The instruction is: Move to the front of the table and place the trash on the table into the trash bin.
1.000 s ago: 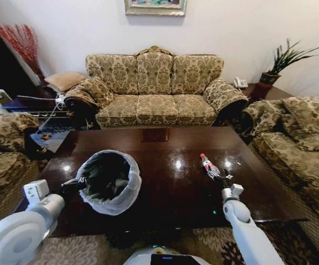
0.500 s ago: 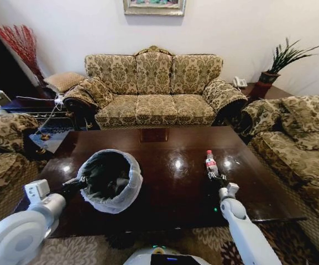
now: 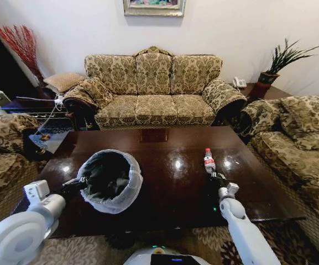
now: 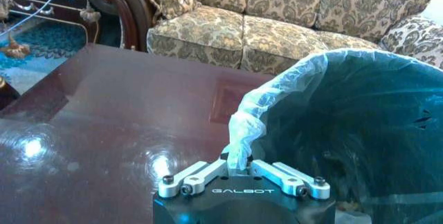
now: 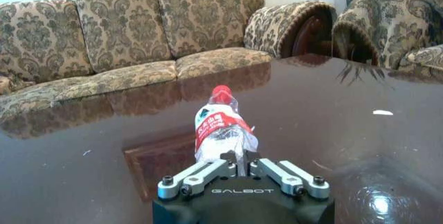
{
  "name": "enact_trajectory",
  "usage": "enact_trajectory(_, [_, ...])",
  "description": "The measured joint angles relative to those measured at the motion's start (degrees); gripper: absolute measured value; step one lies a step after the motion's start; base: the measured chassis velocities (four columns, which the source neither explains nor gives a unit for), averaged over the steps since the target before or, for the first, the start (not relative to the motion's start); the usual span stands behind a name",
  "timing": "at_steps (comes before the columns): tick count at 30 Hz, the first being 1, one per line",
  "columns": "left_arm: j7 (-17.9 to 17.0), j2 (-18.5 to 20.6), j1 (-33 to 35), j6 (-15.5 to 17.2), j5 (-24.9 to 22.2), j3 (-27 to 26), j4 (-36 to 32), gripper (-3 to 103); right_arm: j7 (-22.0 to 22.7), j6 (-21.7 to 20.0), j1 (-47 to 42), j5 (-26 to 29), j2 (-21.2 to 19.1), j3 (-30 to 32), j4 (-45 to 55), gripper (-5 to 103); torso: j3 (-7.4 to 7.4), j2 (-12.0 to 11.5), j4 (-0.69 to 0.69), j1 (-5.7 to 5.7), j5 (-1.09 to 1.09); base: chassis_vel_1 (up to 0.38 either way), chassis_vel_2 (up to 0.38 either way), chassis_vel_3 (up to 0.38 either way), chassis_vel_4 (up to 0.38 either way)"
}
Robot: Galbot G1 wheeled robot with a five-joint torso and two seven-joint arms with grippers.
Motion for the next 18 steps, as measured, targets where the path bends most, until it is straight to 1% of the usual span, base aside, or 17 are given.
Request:
enact_trajectory(2, [0.00,-0.03,0.19,-0.01,0.02,-0.14,-0.13,0,-0.11,-0.06,-0.23,0.64,-0.11,0.25,0.18,1,0.01,0.00,0.00,0.00,0.00,0.000,0.000,0.000,0.000])
enact_trajectory(6, [0.01,-0.01,0.44,-0.01,0.02,-0.25,-0.21,0,-0.26,0.12,-0.86,1.09,-0.12,0.49,1.24,1,0.02,-0.01,0.00,0.00,0.02,0.000,0.000,0.000,0.000])
enact_trajectory(7, [0.01,0.10,0.57,-0.01,0.02,-0.39,-0.21,0,-0.58,0.62,-1.44,1.82,-0.12,0.51,2.86,1,0.03,-0.02,-0.01,0.00,0.07,0.000,0.000,0.000,0.000])
enact_trajectory(8, [0.00,0.31,0.72,-0.01,0.00,-0.59,-0.22,0,-1.42,1.66,-1.98,2.59,-0.11,0.53,5.22,1,0.03,-0.03,-0.01,0.01,0.08,0.000,0.000,0.000,0.000])
enact_trajectory(10, [-0.06,0.73,0.86,-0.01,-0.22,-0.99,-0.23,0,-4.07,3.28,-3.05,3.07,0.16,0.73,10.87,0,0.03,-0.02,-0.01,0.01,0.00,0.000,0.000,0.000,0.000])
enact_trajectory(11, [-0.06,0.73,0.86,-0.01,-0.22,-0.99,-0.23,0,-4.07,3.28,-3.05,3.07,0.16,0.73,10.87,0,0.03,-0.02,-0.01,0.01,0.00,0.000,0.000,0.000,0.000])
enact_trajectory(12, [-0.21,1.18,0.77,-0.01,-0.53,-1.17,-0.20,0,-6.24,4.04,-3.54,3.12,0.54,0.15,16.38,0,0.03,-0.02,-0.01,0.01,0.00,0.000,0.000,0.000,0.000])
enact_trajectory(15, [-0.75,1.77,0.72,0.11,-1.56,-1.61,-0.21,0,-10.38,4.87,-3.42,1.45,1.35,-3.24,27.14,0,0.02,-0.02,0.00,0.01,-0.03,0.000,0.000,0.000,0.000])
enact_trajectory(16, [-0.75,1.77,0.72,0.11,-1.56,-1.61,-0.21,0,-10.38,4.87,-3.42,1.45,1.35,-3.24,27.14,0,0.02,-0.02,0.00,0.01,-0.03,0.000,0.000,0.000,0.000])
enact_trajectory(18, [-0.98,2.13,1.16,0.32,-2.46,-2.44,-0.40,0,-13.97,4.88,-3.19,1.20,1.37,-6.44,33.66,0,0.01,-0.02,0.01,0.01,-0.03,0.000,0.000,0.000,0.000])
